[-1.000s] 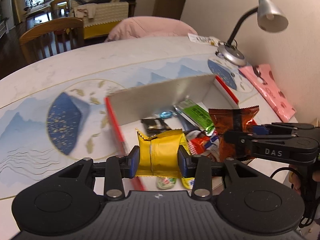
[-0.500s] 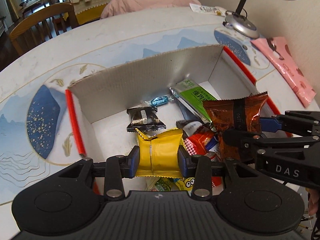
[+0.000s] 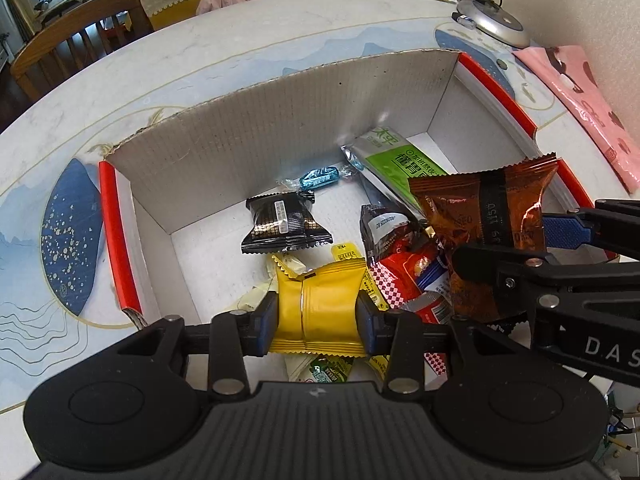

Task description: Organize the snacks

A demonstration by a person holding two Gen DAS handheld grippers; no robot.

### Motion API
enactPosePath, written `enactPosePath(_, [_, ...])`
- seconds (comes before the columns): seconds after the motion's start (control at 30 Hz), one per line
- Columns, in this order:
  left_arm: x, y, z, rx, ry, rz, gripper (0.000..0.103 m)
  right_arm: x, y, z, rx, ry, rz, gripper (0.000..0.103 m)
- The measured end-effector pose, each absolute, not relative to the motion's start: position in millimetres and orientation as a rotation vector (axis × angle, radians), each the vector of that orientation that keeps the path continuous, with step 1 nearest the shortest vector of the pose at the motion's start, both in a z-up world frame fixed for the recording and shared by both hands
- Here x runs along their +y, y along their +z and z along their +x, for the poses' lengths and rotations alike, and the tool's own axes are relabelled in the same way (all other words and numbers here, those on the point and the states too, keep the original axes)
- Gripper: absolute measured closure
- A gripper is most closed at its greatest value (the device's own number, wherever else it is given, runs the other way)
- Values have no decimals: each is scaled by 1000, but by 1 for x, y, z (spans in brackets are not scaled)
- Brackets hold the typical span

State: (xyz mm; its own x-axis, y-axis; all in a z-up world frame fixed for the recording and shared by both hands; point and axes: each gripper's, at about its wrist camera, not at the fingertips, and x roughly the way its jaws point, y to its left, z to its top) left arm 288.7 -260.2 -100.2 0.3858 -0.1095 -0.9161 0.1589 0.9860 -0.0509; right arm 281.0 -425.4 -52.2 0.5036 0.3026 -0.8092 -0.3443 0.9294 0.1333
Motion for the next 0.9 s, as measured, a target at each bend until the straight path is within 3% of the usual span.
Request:
enactPosePath(0.07, [-260,-100,288,1161,-168,44,58,-426,-52,280,963,385,-47,54])
enactPosePath(0.17, [-256,-98,285,1150,-170,31,55,-429,-49,275,944,366,-40,41])
enactPosePath(0.27, [-253,-93,280,1134,-186,24,54,-432,-45,269,932,360,-21,38])
enactPosePath(0.37, [-248,-84,273,1108,-203,3,44,-433,-38,261,910,349,-11,33])
enactPosePath(0.9, [-205,-22,200,910,-283,-49,41,-420,7,188,721,275,43,9])
